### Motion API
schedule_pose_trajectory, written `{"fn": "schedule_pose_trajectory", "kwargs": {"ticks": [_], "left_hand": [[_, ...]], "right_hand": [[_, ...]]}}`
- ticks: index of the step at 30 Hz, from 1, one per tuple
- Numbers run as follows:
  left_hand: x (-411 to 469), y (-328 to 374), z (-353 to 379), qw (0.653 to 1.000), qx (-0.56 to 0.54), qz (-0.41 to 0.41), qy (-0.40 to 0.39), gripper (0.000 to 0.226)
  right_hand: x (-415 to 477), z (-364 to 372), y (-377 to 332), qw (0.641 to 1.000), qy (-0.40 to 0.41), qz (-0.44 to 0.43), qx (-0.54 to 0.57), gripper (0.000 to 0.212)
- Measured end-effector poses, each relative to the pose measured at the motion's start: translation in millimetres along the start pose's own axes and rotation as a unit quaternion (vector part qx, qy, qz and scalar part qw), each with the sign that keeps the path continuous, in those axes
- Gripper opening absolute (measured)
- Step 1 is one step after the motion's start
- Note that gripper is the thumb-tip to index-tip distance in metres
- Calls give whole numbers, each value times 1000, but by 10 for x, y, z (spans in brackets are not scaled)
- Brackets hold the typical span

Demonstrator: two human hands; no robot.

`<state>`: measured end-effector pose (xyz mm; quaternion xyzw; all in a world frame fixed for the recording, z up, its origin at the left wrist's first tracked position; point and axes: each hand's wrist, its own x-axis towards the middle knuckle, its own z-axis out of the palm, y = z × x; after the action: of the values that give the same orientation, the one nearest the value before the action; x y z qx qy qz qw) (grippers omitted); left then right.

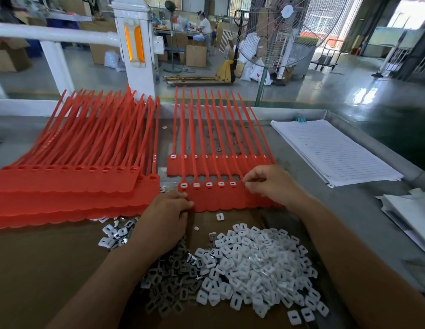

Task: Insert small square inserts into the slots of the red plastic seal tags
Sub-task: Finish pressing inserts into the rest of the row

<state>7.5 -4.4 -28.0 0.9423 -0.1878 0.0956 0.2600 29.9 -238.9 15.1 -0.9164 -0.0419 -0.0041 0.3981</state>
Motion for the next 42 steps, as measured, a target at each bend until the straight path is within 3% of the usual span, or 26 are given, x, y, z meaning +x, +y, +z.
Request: {"fn": "schedule_pose_trajectory", "kwargs": {"ticks": [6,13,18,38,42], "left_hand": [[4,-20,19,1000,-1,-1,5,34],[-3,-51,30,1000,-5,9,13,34],[5,-60,42,1000,-2,8,12,34],[-1,-59,37,1000,-6,4,8,34],[-5,-53,32,1000,-8,7,10,33]], "right_hand": [[-349,-179,97,995,-95,-1,-30,11],[-530,-230,196,990,-141,10,-28,21],[-534,-187,187,981,-183,17,-62,17],[-542,-203,201,992,-111,-8,-54,24],[-571,-205,174,986,-160,-3,-53,20]]}}
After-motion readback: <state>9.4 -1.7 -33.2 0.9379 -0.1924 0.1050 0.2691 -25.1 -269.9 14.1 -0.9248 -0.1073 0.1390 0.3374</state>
